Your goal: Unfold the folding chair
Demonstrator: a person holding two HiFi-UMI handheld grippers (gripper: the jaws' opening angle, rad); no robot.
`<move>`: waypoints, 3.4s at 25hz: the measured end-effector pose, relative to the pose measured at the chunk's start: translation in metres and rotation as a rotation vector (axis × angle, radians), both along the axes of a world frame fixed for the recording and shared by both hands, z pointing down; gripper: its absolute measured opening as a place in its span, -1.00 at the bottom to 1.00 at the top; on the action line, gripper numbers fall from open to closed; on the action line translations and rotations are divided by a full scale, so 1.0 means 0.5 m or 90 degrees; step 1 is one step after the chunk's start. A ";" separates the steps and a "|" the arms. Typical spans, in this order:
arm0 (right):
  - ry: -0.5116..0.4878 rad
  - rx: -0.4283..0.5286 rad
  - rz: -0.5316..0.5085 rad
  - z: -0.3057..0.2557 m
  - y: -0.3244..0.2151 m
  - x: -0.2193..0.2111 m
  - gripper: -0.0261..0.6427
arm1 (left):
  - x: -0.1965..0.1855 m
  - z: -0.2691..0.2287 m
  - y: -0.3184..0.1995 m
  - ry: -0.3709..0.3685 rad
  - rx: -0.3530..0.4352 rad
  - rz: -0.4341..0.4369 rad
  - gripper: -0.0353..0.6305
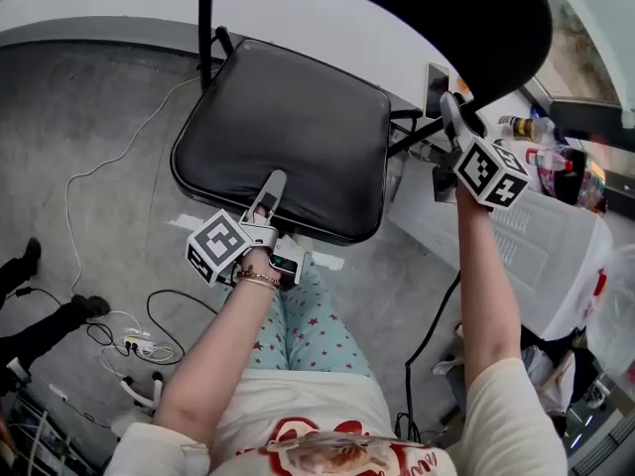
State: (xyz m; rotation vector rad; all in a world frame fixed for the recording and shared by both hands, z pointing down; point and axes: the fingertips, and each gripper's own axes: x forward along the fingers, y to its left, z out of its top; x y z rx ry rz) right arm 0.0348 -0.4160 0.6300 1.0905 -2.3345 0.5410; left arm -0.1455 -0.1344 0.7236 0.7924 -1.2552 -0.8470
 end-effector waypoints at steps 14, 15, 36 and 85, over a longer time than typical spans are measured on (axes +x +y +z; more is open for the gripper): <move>-0.038 -0.030 -0.038 0.058 -0.018 0.004 -0.61 | 0.011 0.087 0.062 -0.053 0.053 -0.039 -0.20; -0.041 -0.031 -0.039 0.060 -0.017 0.003 -0.61 | 0.012 0.092 0.066 -0.053 0.056 -0.041 -0.20; -0.030 -0.059 -0.026 0.115 0.038 -0.002 -0.62 | 0.017 0.158 0.143 -0.020 0.135 -0.073 -0.17; 0.032 -0.047 0.027 0.227 0.171 0.016 -0.66 | 0.039 0.341 0.322 -0.092 0.118 0.008 0.19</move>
